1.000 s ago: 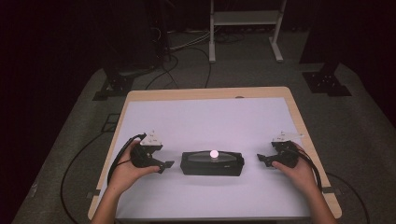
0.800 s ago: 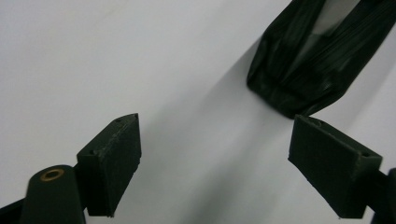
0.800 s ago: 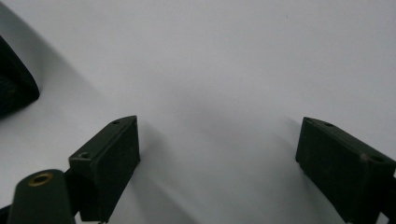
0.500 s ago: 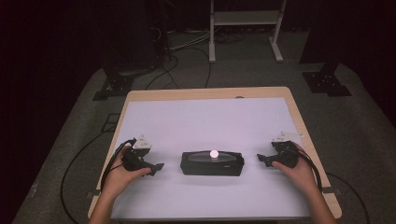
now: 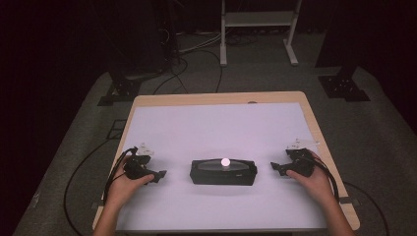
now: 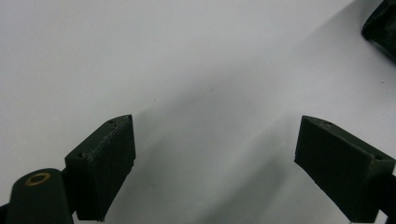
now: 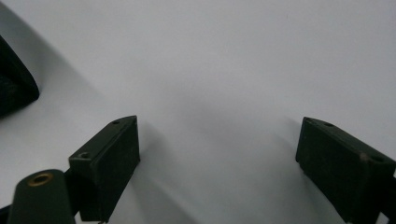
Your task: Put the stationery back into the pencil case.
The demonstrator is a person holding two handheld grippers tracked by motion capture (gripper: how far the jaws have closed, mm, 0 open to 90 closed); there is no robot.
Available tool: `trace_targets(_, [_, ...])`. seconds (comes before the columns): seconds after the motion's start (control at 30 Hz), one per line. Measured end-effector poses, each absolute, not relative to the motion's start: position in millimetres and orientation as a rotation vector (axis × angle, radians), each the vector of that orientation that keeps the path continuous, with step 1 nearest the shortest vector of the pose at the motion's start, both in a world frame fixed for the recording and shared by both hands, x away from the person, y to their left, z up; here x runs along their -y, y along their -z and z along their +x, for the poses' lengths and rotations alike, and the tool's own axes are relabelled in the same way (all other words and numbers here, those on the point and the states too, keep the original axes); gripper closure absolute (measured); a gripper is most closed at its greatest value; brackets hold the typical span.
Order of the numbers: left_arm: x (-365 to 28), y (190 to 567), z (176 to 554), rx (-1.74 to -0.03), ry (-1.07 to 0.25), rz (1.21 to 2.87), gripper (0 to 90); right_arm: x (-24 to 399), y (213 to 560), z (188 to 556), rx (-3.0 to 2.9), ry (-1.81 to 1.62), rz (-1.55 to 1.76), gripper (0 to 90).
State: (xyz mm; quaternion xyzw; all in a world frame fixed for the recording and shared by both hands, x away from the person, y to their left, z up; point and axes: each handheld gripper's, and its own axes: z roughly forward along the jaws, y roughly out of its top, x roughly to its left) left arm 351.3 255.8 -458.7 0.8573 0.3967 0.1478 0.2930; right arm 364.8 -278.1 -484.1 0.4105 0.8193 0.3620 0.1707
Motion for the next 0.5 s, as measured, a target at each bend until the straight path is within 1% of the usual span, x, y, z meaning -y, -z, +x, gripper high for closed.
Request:
trace_targets(0.23, [-258.6, 464.8, 353.2, -1.081, -0.395, 2.288, 10.2, 278.2, 484.1, 364.8, -2.327, -1.028, 1.166, 12.5])
trace_targets(0.5, [-259.9, 467.2, 351.9, -1.058, -0.411, 2.278, 9.0, 278.2, 484.1, 364.8, -2.327, -1.028, 1.166, 12.4])
